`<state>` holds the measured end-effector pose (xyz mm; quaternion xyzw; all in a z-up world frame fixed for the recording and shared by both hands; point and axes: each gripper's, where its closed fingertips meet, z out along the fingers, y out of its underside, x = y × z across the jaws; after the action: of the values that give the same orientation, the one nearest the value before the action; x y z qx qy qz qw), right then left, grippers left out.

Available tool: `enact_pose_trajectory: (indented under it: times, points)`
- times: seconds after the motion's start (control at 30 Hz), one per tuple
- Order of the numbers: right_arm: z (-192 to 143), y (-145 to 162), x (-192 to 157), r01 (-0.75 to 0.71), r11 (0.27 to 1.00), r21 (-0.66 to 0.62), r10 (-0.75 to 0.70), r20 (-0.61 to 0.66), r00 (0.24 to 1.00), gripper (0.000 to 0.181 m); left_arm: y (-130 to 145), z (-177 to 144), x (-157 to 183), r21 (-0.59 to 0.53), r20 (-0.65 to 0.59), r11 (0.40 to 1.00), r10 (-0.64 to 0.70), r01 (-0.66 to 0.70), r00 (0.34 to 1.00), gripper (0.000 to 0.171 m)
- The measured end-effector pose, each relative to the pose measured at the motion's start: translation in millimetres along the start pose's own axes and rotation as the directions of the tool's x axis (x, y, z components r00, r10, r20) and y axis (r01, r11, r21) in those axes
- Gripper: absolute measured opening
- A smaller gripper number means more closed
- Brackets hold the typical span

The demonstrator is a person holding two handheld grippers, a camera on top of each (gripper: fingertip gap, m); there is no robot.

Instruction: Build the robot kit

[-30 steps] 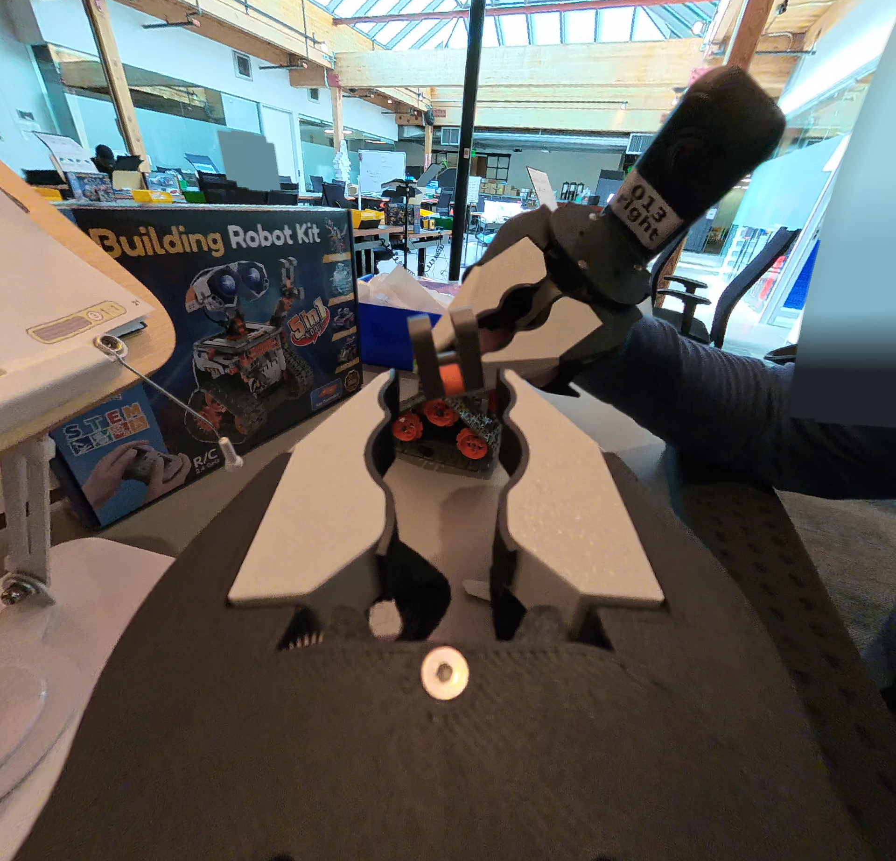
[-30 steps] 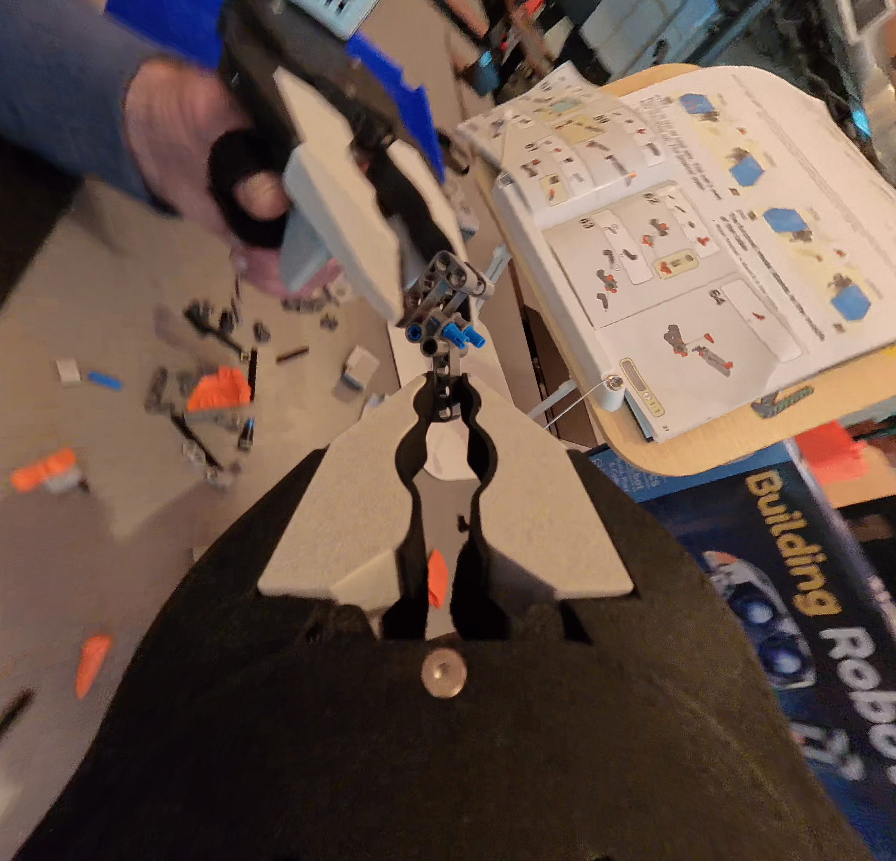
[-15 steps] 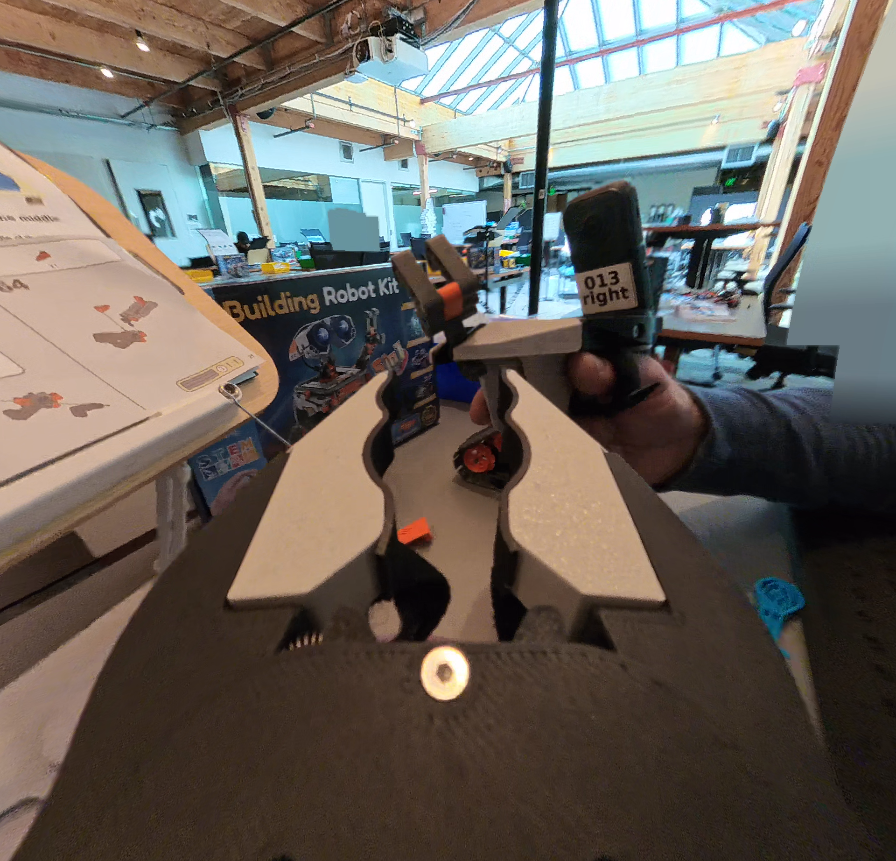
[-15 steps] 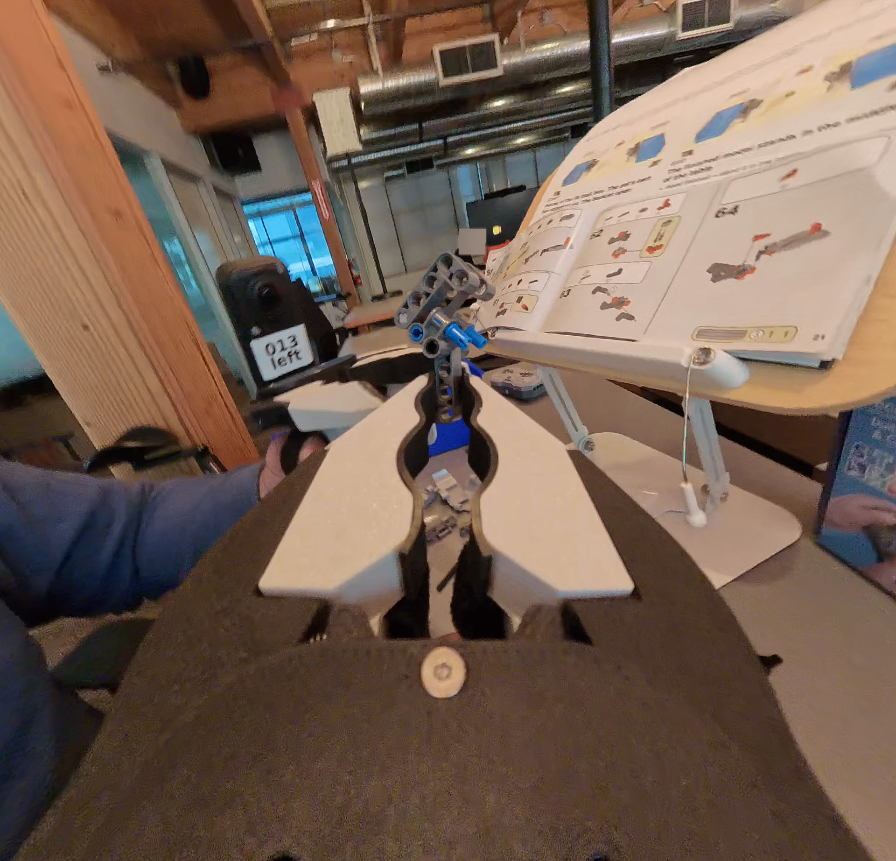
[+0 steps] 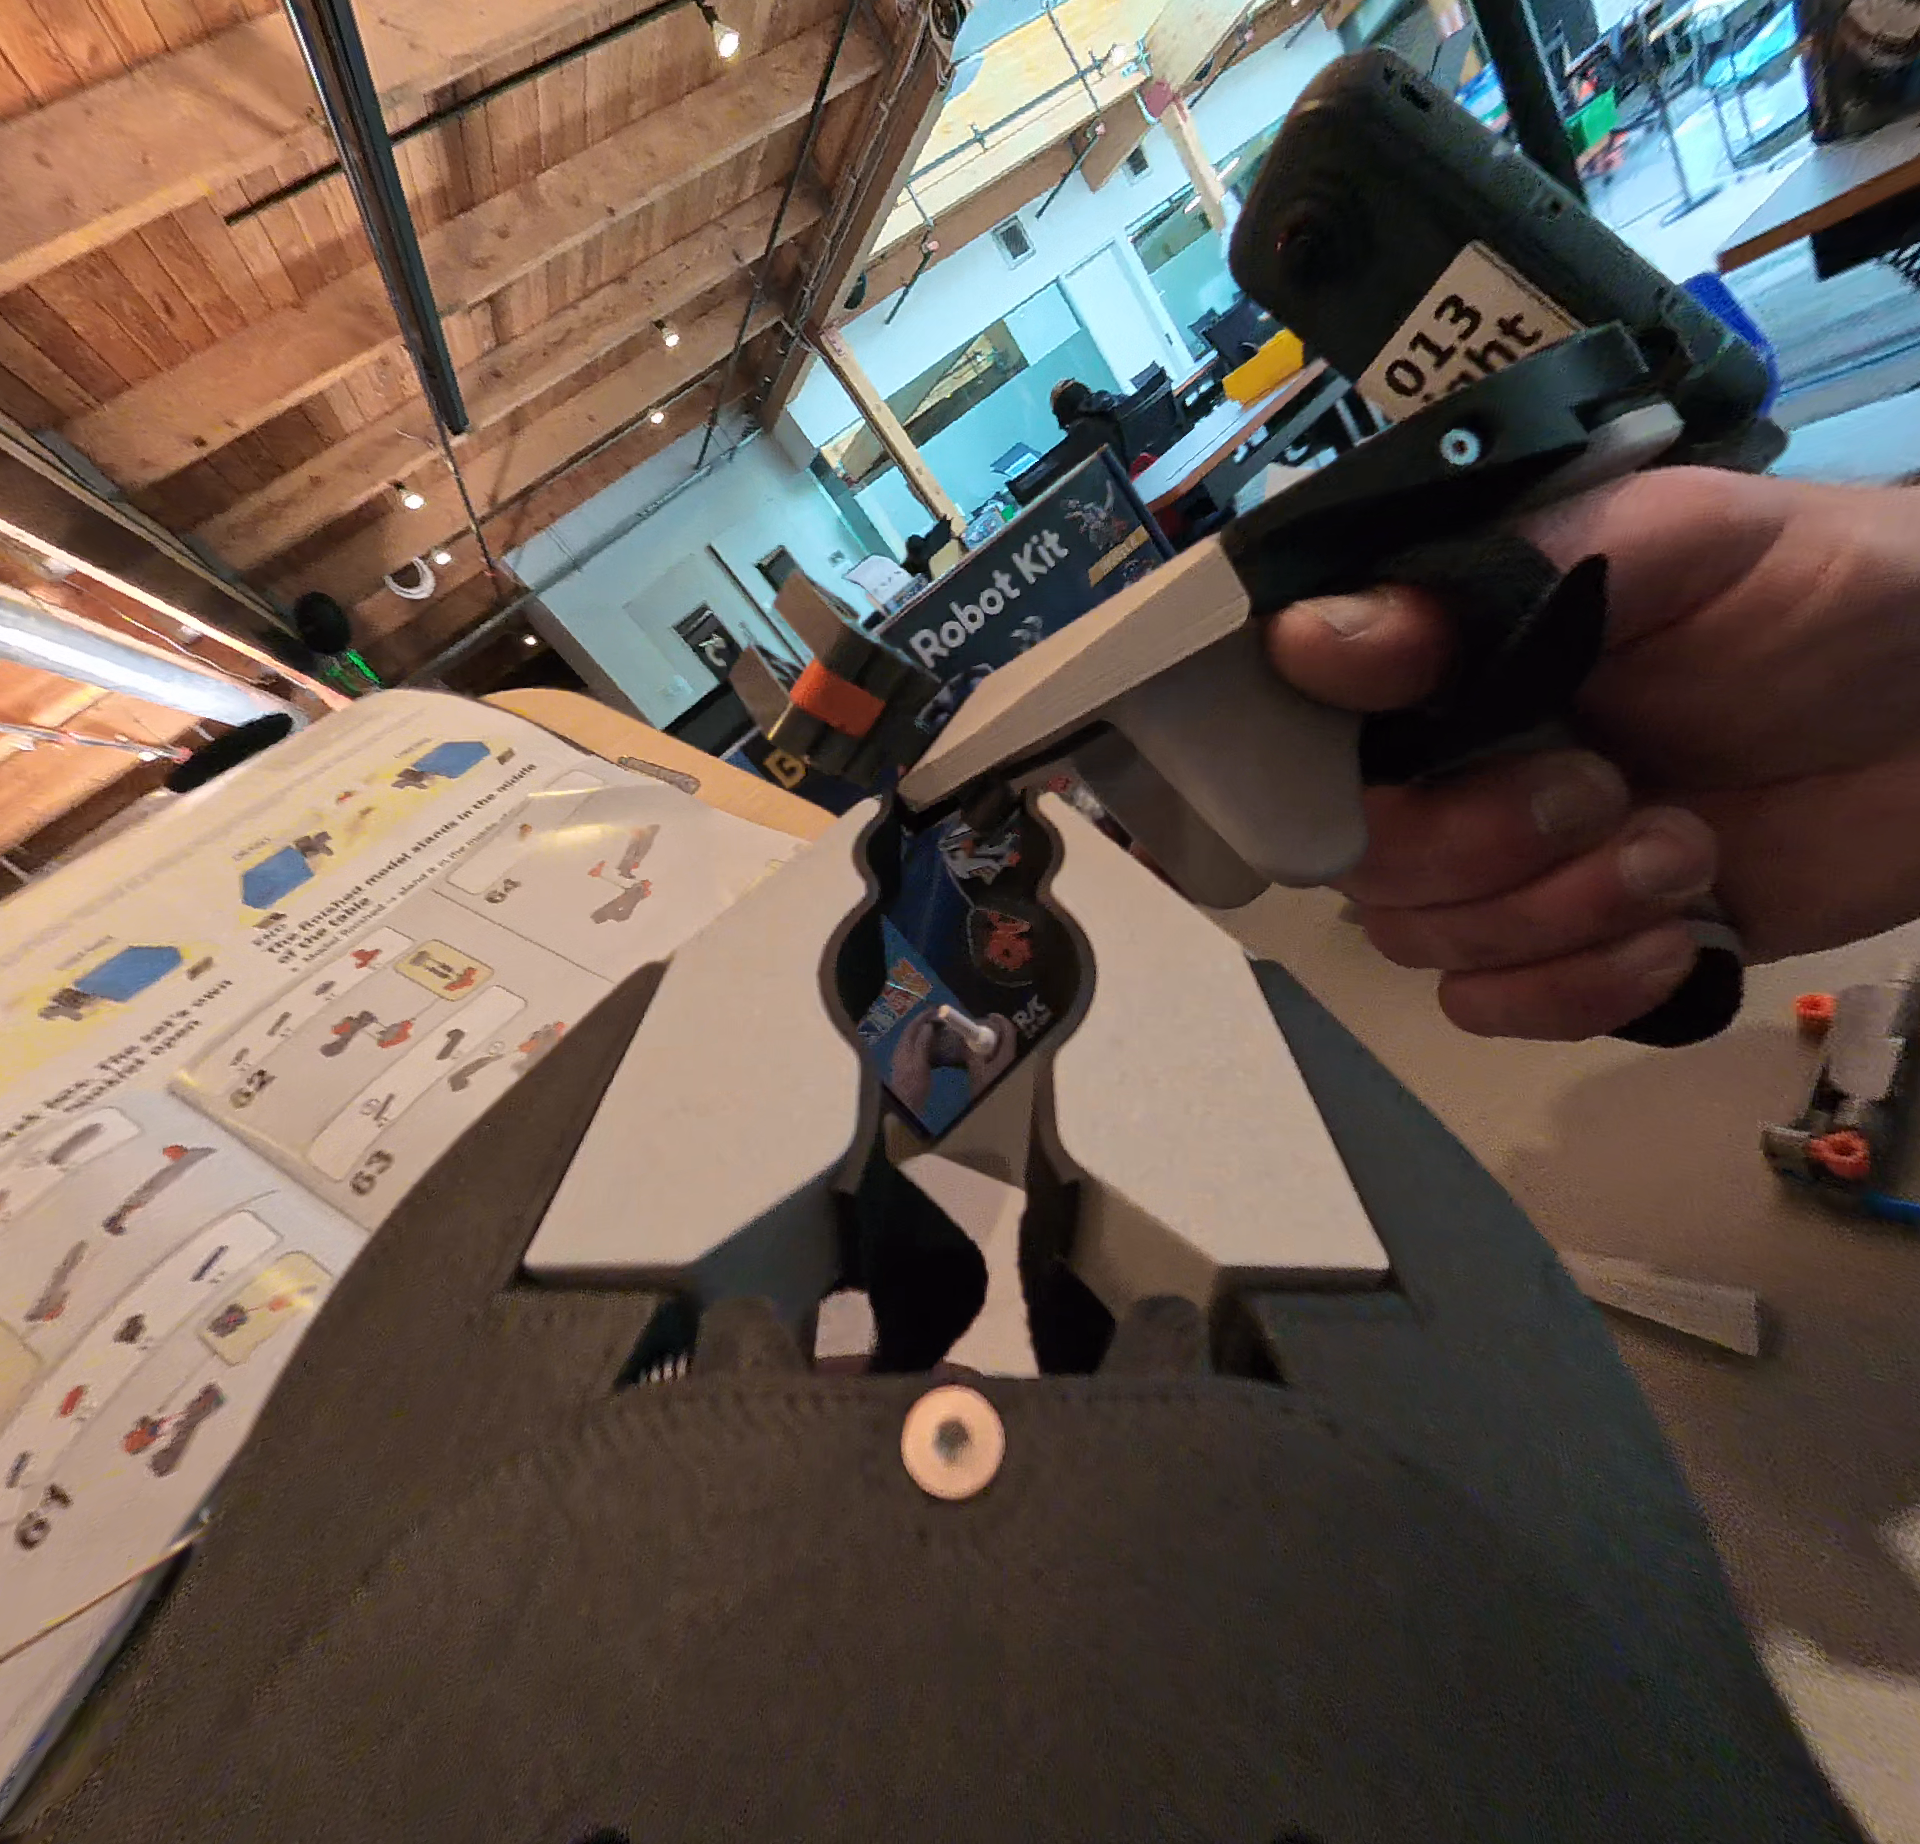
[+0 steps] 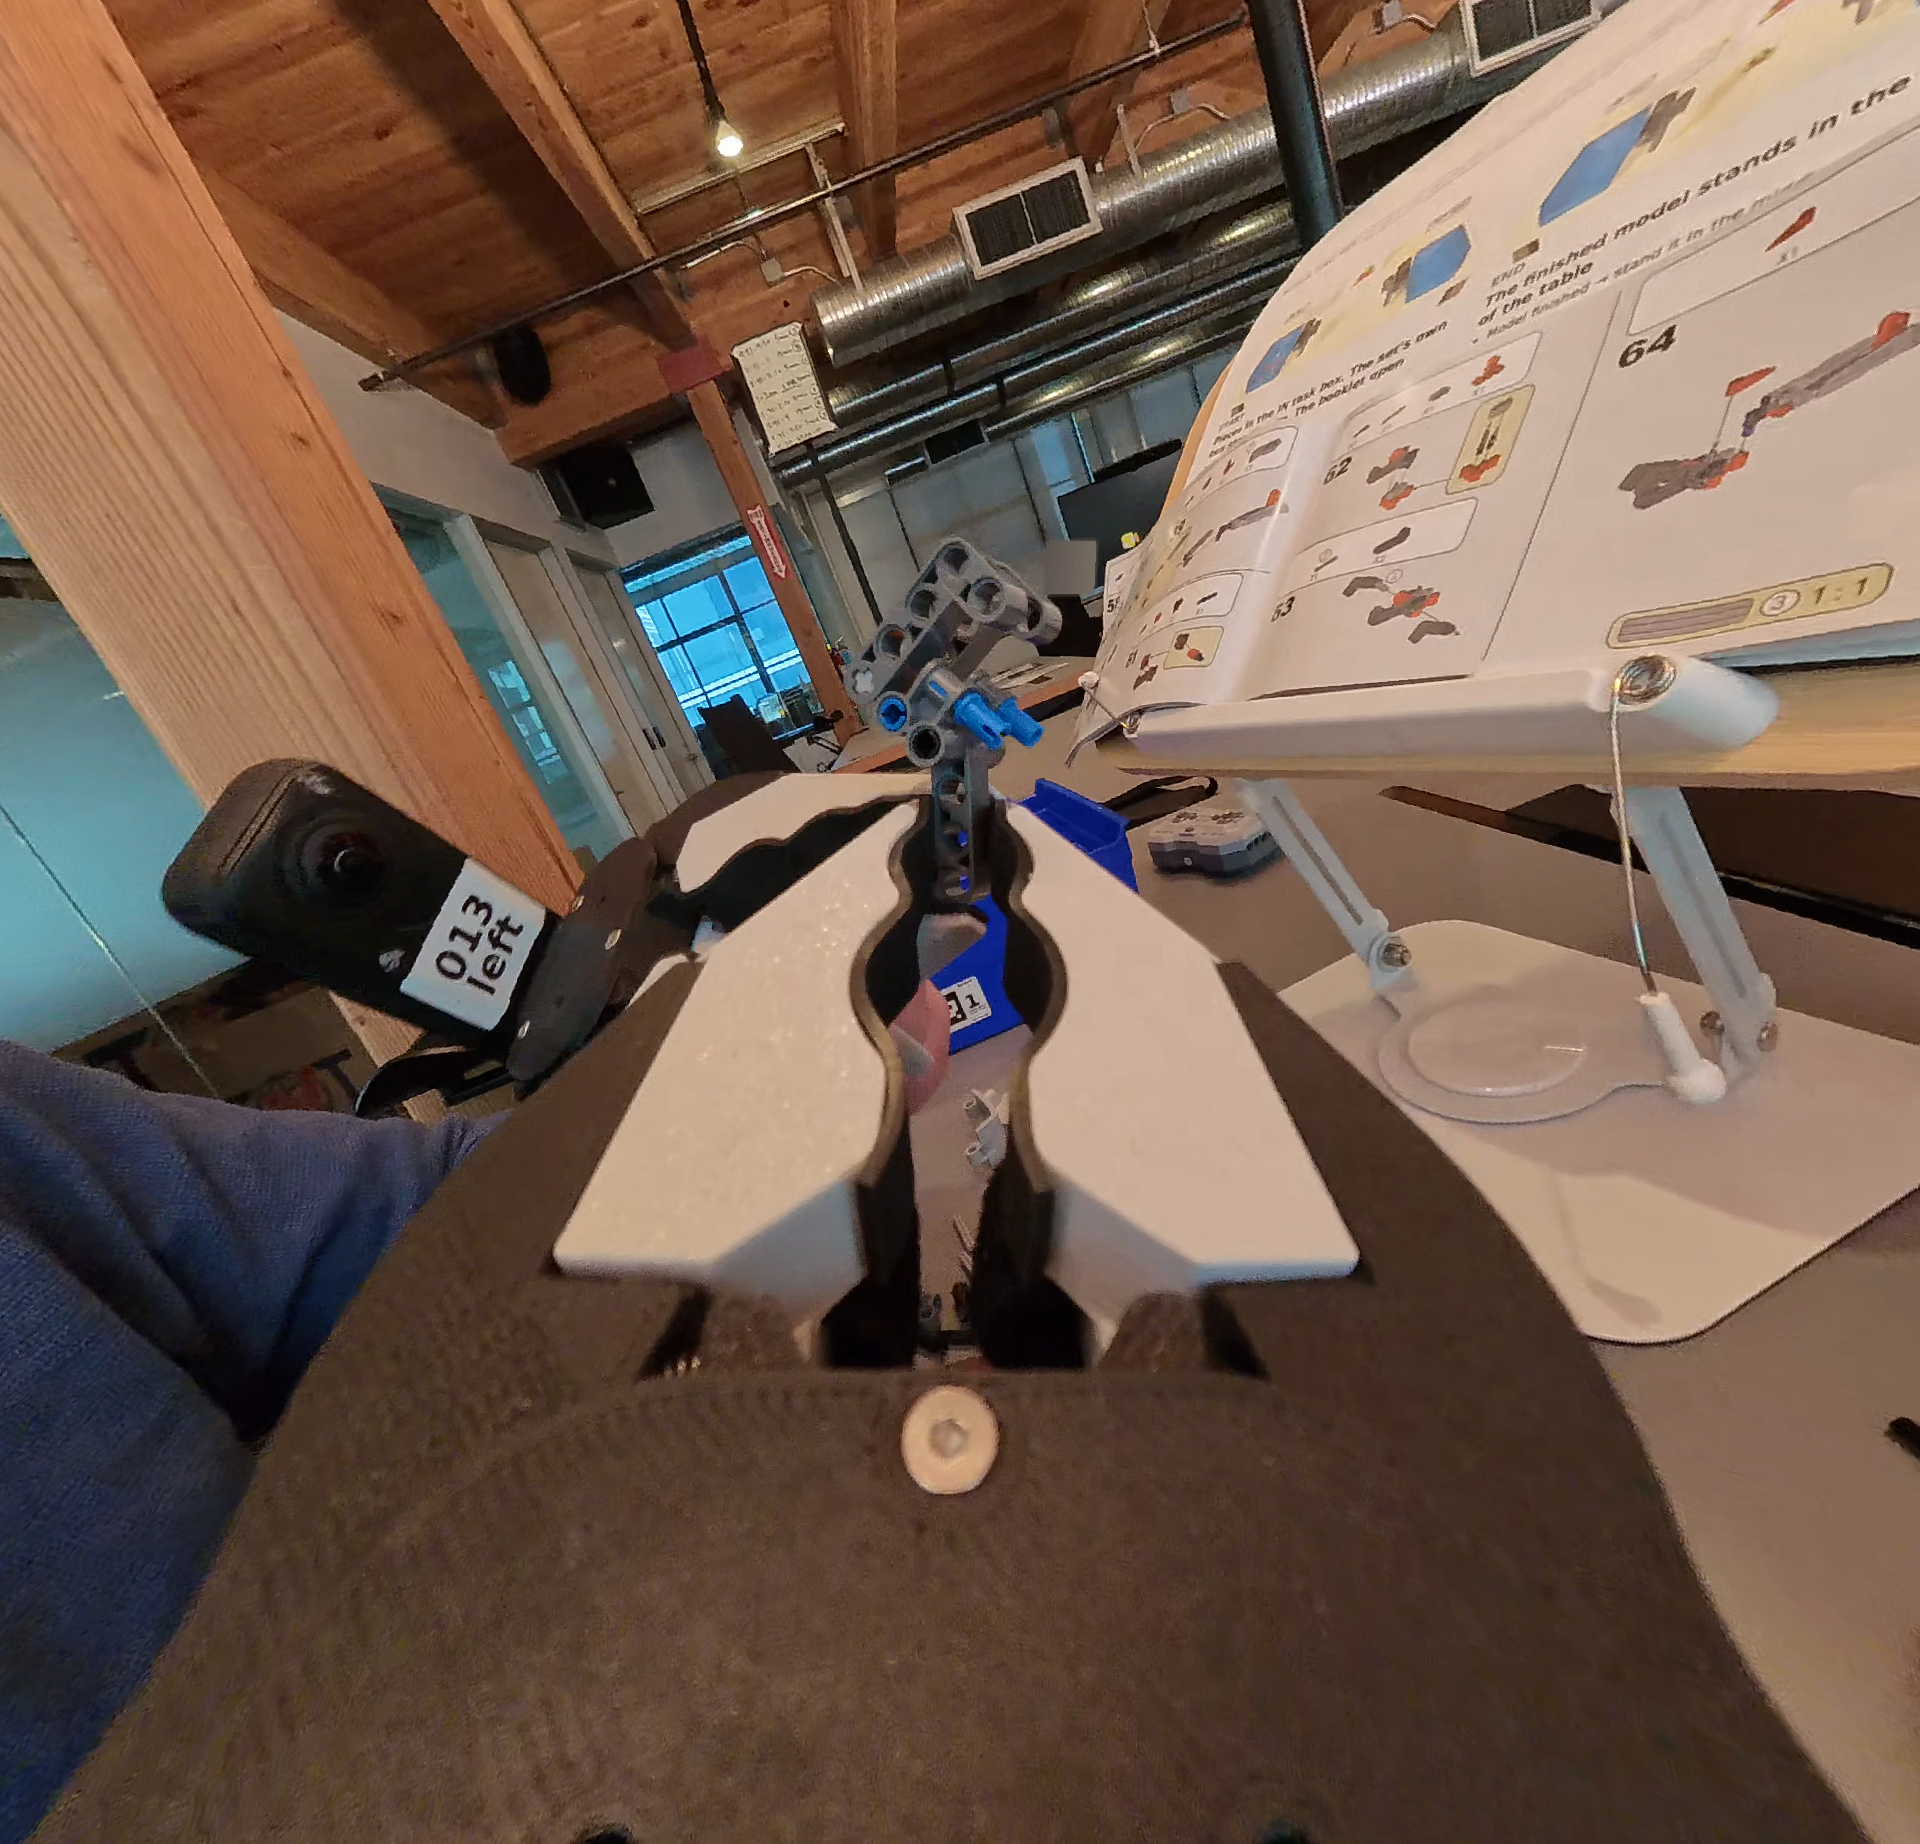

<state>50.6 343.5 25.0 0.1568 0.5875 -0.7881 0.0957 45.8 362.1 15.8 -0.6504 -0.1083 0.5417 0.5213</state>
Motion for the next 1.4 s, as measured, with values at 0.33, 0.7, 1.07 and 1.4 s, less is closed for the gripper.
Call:
enact_pose_trajectory:
  times: [0.33,0.7,1.07,1.4]
  points:
    - [0,0,-2,-0.002,1.0,-0.002,0.001,-0.059,0.998,0.011,0,-4,-4,-0.036,0.058,0.988,0.152,-0.15,0.987,0.011]
    - [-1,7,1,0.073,0.991,-0.11,-0.077,-0.036,0.996,0.011,7,-6,-1,-0.058,-0.023,0.991,0.117,-0.118,0.993,0.009]
    - [-7,12,10,0.105,0.974,-0.201,-0.11,-0.012,0.994,0.014,13,-10,-5,-0.047,-0.148,0.996,-0.081,0.074,0.986,0.007]
    - [-17,0,-8,0.128,0.967,-0.221,-0.095,0.152,0.984,0.058,12,-19,28,-0.064,-0.37,0.996,-0.075,0.055,0.926,0.008]
